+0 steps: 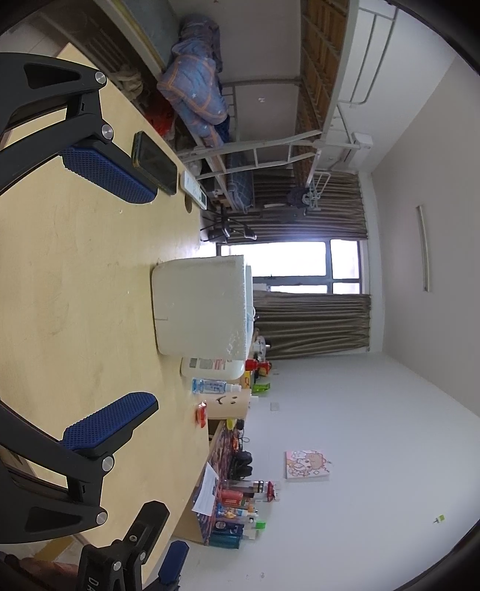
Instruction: Organize soft objects
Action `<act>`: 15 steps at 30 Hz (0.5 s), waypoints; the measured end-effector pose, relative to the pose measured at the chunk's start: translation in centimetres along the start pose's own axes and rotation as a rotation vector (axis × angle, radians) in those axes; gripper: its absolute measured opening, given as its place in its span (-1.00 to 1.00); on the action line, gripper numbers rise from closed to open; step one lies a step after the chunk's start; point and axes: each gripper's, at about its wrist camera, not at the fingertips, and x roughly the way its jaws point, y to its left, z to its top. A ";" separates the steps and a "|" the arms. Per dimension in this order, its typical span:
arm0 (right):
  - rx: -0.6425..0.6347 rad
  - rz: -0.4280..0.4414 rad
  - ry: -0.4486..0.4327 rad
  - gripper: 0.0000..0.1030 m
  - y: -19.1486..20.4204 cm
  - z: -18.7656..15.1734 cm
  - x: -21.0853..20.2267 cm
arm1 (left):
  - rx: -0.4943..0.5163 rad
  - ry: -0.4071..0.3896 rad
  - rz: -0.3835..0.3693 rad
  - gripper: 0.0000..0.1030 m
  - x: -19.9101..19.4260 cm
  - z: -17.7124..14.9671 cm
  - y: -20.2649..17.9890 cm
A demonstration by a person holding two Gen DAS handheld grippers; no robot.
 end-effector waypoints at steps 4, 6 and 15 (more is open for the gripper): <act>-0.001 -0.001 0.003 0.99 0.0 -0.1 0.2 | 0.005 0.002 0.000 0.98 -0.1 -0.1 0.1; 0.000 0.002 0.007 1.00 0.0 -0.1 0.3 | 0.007 0.001 -0.003 0.98 -0.1 -0.1 0.1; -0.020 0.002 0.006 0.99 0.4 -0.3 0.4 | 0.001 0.015 -0.011 0.99 0.0 0.1 0.3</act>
